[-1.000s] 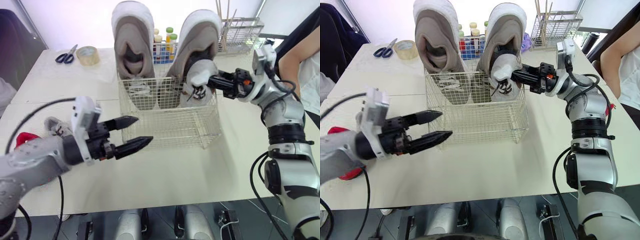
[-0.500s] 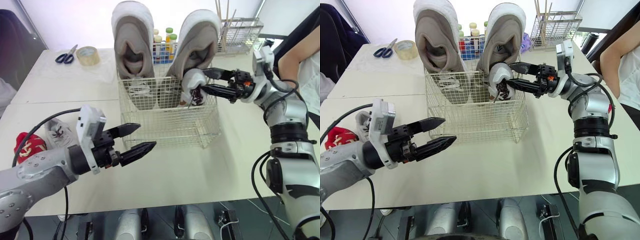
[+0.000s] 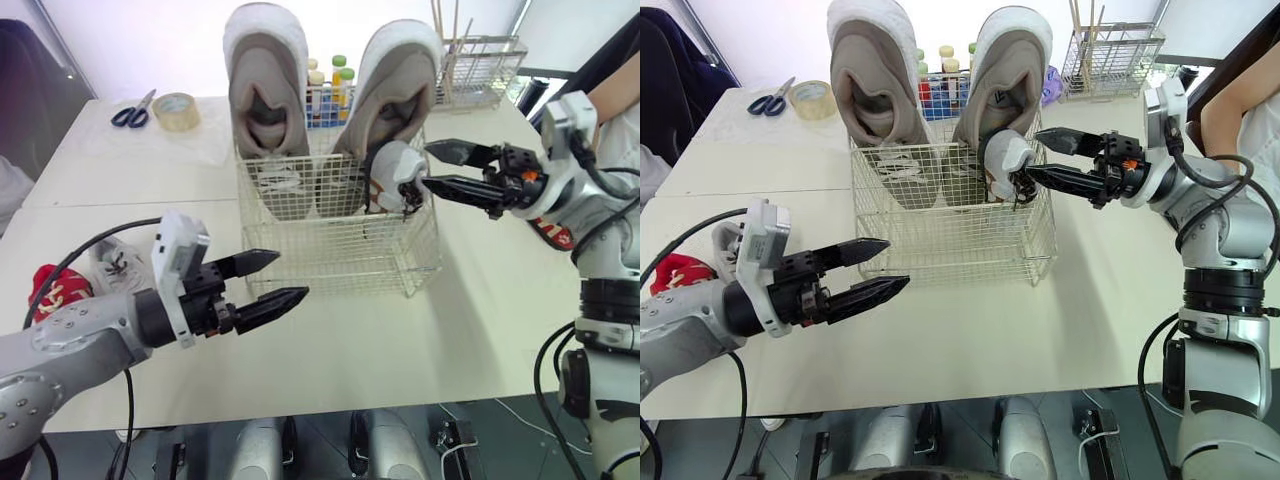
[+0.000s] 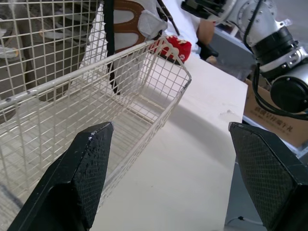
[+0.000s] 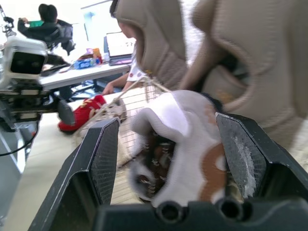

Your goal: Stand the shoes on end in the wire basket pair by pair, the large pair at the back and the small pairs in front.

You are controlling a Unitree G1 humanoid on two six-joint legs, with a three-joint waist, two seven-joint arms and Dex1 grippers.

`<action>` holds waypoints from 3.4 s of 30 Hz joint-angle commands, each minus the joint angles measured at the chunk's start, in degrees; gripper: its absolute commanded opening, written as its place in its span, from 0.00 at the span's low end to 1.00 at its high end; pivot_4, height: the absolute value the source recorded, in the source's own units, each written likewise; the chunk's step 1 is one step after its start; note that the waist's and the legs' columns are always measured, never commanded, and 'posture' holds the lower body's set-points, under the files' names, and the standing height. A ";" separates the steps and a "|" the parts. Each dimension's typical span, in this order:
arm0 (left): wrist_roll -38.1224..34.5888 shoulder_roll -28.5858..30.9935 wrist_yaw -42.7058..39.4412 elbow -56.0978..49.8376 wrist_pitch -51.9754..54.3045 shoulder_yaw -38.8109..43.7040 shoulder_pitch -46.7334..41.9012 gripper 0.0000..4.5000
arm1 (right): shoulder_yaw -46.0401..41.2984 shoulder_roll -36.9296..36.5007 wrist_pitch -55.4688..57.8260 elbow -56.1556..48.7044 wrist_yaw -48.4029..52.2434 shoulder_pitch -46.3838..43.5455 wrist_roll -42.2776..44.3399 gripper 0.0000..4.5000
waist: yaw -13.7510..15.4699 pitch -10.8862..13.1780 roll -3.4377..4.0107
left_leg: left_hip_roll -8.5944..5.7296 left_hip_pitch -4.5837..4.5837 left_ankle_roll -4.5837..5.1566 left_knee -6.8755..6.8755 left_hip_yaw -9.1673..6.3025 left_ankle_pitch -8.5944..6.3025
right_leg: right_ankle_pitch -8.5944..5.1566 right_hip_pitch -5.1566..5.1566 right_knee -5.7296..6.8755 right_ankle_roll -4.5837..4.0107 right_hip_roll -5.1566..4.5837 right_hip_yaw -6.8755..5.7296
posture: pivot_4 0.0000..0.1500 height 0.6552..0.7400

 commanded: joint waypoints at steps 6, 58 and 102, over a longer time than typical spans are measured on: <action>-1.32 1.83 -1.89 2.04 -0.70 2.01 -1.74 0.89 | -3.65 -5.61 1.27 -1.58 -2.59 0.38 0.59 0.76 | -0.05 0.00 0.00 | 0.00 0.00 0.00 0.00 0.00 0.00 | 0.00 0.00 0.00 0.00 0.01 0.00 | 1.00 1.00; 2.29 6.27 22.23 45.17 22.00 26.83 8.38 1.00 | 13.45 -20.39 28.94 -26.79 12.37 -15.92 16.91 0.97 | -0.50 -0.06 -0.17 | 0.02 0.01 -0.41 -0.81 0.08 -0.06 | 0.09 -0.32 -0.57 -0.19 -0.34 0.12 | 1.00 1.00; 28.32 -15.36 13.85 -5.98 -10.64 2.05 -17.73 0.08 | 7.76 -17.88 20.99 -8.19 -0.15 -22.80 5.08 1.00 | -0.11 -0.04 -0.32 | 0.02 0.07 -0.17 -0.68 0.26 0.11 | 0.20 -0.11 -0.60 -0.12 0.09 0.00 | 1.00 1.00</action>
